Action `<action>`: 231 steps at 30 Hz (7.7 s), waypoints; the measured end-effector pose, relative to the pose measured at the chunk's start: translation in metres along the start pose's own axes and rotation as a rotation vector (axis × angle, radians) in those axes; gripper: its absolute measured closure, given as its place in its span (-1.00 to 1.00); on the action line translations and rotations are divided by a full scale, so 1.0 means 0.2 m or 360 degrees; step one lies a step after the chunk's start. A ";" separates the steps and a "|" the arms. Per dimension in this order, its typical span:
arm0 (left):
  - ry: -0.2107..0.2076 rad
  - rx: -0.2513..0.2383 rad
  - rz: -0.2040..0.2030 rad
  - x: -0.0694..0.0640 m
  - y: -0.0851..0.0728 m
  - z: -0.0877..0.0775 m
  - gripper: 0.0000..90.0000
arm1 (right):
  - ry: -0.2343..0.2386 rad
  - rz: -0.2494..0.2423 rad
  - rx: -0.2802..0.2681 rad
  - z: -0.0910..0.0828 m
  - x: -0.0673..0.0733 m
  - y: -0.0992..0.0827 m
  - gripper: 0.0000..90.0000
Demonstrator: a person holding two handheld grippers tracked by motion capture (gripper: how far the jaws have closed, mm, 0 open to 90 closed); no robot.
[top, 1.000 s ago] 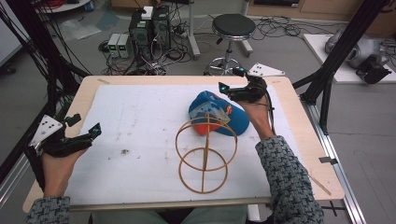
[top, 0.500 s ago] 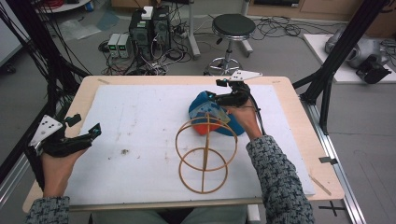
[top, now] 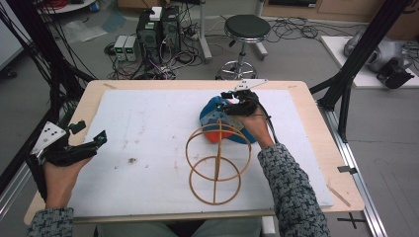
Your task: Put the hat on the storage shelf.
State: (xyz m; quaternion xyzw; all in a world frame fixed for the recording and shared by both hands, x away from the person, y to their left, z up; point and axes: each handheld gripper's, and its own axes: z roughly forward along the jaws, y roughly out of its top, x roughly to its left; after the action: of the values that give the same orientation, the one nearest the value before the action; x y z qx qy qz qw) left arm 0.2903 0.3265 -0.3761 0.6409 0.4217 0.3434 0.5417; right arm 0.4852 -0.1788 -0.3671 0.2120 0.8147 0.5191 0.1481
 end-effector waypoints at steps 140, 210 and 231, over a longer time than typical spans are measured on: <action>0.0013 -0.0011 -0.0029 0.02 0.01 -0.02 -0.60 | 0.0424 -0.0398 -0.0806 -1.04 0.56 0.40 1.00; 0.0007 -0.0004 -0.0034 0.03 0.00 -0.02 -0.60 | 0.0601 -0.0403 -0.0438 -0.77 0.75 0.31 0.99; 0.0006 -0.0005 -0.0032 0.02 0.01 -0.02 -0.60 | 0.0492 -0.0303 -0.0573 -0.77 0.75 0.32 0.15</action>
State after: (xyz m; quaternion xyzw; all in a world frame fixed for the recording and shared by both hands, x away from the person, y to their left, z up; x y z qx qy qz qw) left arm 0.2881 0.3329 -0.3741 0.6350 0.4287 0.3398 0.5454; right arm 0.2962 -0.2007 -0.2488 0.0229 0.7384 0.6657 0.1054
